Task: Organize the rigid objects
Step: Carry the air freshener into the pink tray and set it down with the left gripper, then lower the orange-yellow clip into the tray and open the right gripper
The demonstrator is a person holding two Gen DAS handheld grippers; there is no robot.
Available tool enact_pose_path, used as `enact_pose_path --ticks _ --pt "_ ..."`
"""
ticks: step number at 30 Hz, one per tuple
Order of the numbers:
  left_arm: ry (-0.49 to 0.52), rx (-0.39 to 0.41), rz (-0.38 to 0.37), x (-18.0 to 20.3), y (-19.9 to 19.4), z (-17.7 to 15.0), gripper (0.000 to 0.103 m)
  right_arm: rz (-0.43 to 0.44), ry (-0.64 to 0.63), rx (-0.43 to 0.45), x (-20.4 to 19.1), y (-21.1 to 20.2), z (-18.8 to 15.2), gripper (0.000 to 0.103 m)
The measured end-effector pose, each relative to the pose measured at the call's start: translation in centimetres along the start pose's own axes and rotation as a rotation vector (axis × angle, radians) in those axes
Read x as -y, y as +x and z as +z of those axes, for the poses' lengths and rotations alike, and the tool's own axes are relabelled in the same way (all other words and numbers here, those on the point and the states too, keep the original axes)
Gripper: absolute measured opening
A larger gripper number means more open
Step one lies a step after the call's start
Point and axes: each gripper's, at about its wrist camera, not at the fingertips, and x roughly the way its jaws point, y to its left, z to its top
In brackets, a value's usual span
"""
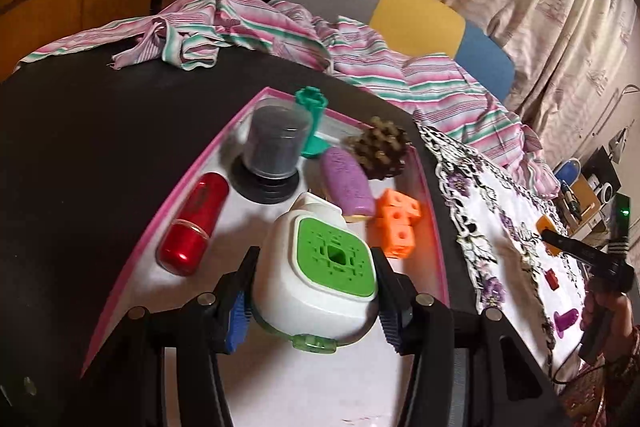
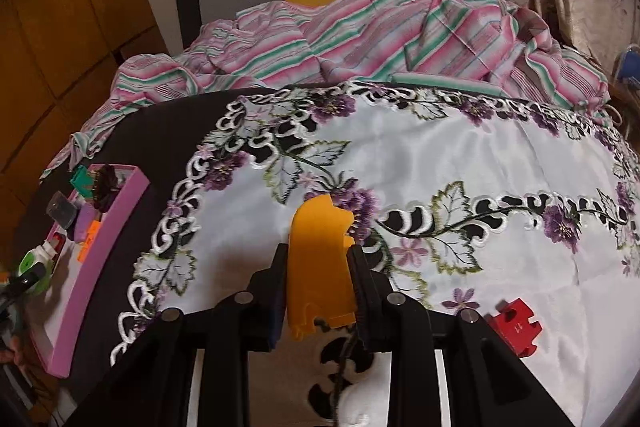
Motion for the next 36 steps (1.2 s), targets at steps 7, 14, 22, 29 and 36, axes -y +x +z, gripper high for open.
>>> enact_pose_path --ticks 7,14,22,29,36 --pt "-0.029 -0.018 0.044 -1.4 1.7 0.8 0.053 0.055 0.009 0.010 -2.6 -0.4 -0.3 0.028" --pt "-0.051 0.001 0.050 -1.8 0.9 0.3 0.056 0.132 0.039 0.000 -6.0 -1.1 -0.7 0.028" --pt "-0.047 0.070 0.077 -1.8 -1.8 -0.7 0.057 0.222 0.009 -0.002 -11.1 -1.4 -1.9 0.028" --pt "-0.049 0.083 0.046 -2.1 -2.9 -1.2 0.055 0.299 -0.009 -0.013 -15.5 -1.3 -2.6 0.028" --pt "-0.025 0.104 0.034 -1.9 -4.2 -1.7 0.055 0.343 -0.035 -0.026 -19.2 -1.1 -2.9 0.028"
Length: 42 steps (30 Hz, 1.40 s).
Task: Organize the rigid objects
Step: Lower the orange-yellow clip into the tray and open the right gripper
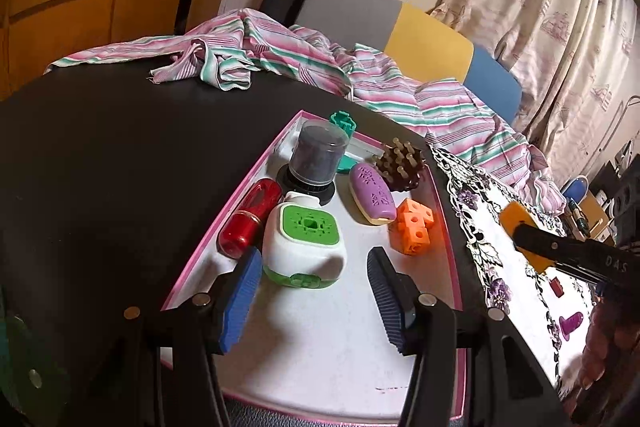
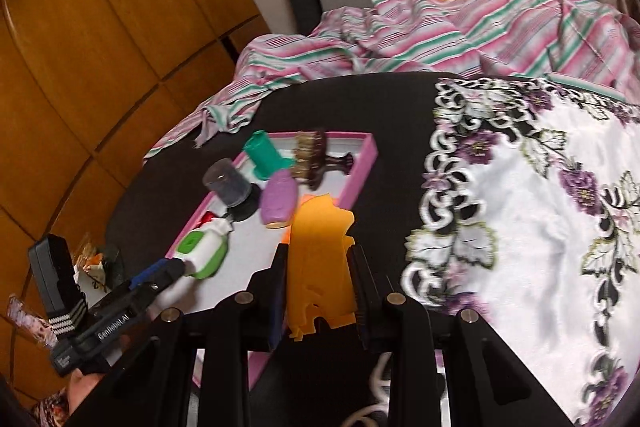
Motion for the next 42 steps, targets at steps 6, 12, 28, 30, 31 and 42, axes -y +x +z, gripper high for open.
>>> enact_pose_path --ticks 6,12,28,30,31,42 --pt "-0.022 0.010 -0.017 -0.5 -1.0 0.0 0.055 0.032 -0.030 -0.042 -3.2 2.4 -0.2 0.028" --pt "-0.035 0.009 -0.021 -1.3 -1.6 -0.1 0.055 0.017 -0.080 -0.086 -6.7 6.0 0.0 0.028" --pt "-0.087 0.008 -0.008 -3.5 -3.0 -0.9 0.055 -0.105 -0.126 -0.160 -9.3 12.3 0.6 0.029" --pt "-0.098 0.003 -0.002 -3.7 -2.9 -0.9 0.055 -0.110 -0.110 -0.165 -9.0 12.6 0.6 0.029" --pt "-0.102 0.002 -0.001 -3.8 -2.9 -0.9 0.055 -0.113 -0.100 -0.165 -8.8 12.5 0.6 0.029" --pt "-0.065 -0.028 -0.026 -1.9 -2.1 -1.0 0.055 -0.087 -0.066 -0.146 -8.0 9.3 0.1 0.031"
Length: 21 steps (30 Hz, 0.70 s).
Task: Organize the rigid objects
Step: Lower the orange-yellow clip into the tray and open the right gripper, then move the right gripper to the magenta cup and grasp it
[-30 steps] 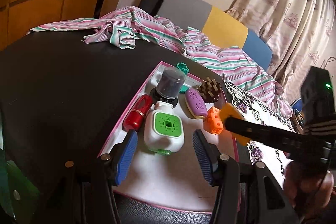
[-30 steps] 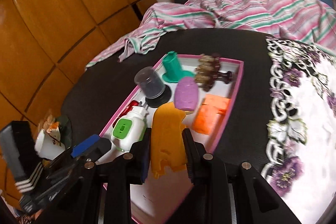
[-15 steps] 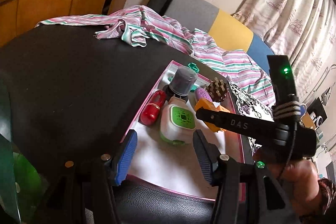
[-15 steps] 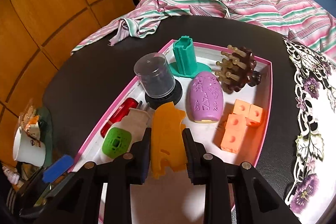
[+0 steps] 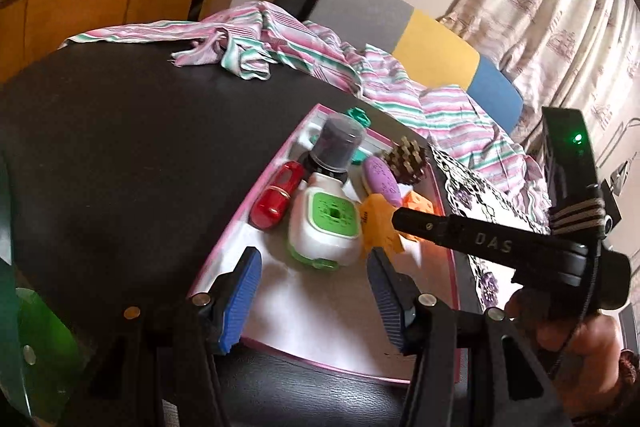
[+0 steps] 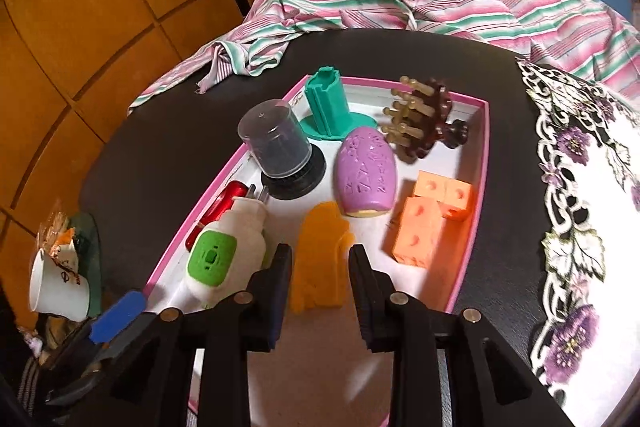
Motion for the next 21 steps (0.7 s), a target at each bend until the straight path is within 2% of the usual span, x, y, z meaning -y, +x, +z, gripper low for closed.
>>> enact_pose_path --ticks 4,14,21 --pt "0.012 -0.025 -0.037 1.0 0.4 -0.1 0.056 -0.010 0.010 0.012 0.8 -1.4 -0.3 0.034" --pt "0.070 -0.052 -0.078 4.0 1.0 -0.5 0.056 -0.087 0.018 0.046 3.5 -5.4 -0.7 0.034" --pt "0.123 -0.075 -0.135 6.8 1.6 -0.5 0.056 -0.138 0.067 0.050 6.3 -7.4 -1.2 0.034"
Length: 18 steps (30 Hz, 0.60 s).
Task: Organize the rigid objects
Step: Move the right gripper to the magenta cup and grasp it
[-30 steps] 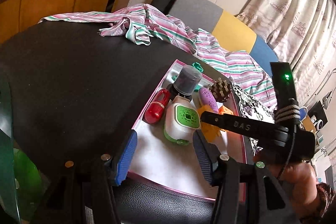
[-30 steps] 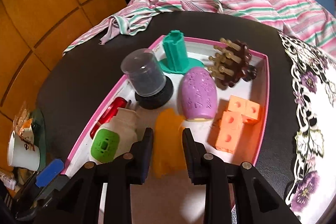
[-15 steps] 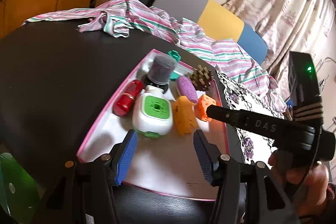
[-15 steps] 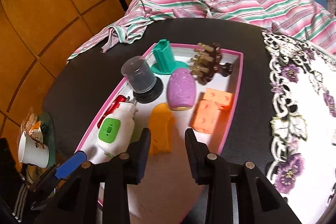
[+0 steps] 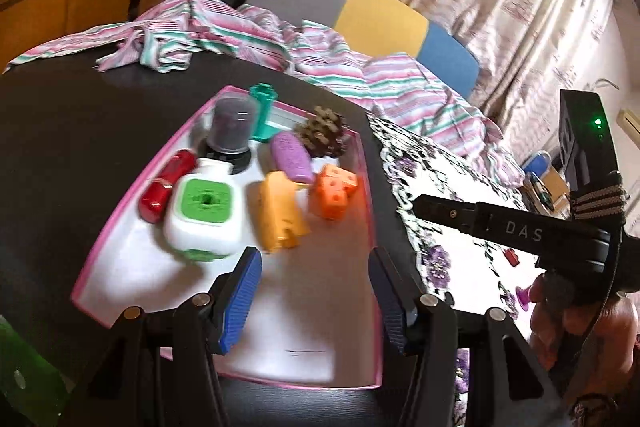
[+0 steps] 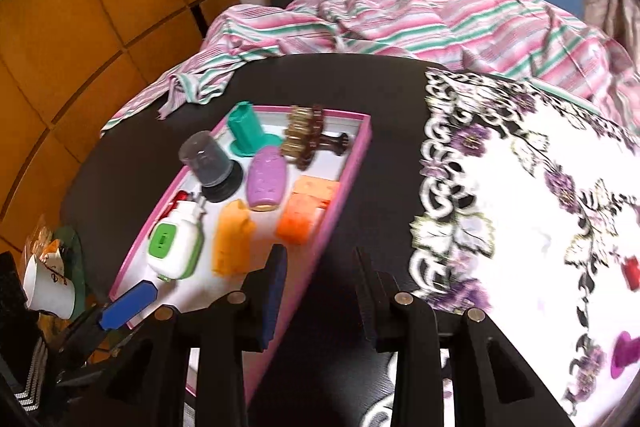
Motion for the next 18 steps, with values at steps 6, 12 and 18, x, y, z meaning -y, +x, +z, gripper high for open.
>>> enact_pose_path --ticks 6,12,18 --pt "0.065 -0.040 -0.059 2.7 1.0 -0.2 0.056 -0.063 0.061 -0.011 3.4 -1.5 -0.7 0.041" --pt "0.118 -0.076 -0.099 5.3 1.9 -0.9 0.056 -0.136 0.221 -0.027 9.7 -3.5 -1.8 0.046" --pt "0.151 -0.105 -0.129 7.2 2.7 -1.2 0.056 -0.244 0.322 -0.004 15.3 -6.2 -2.7 0.055"
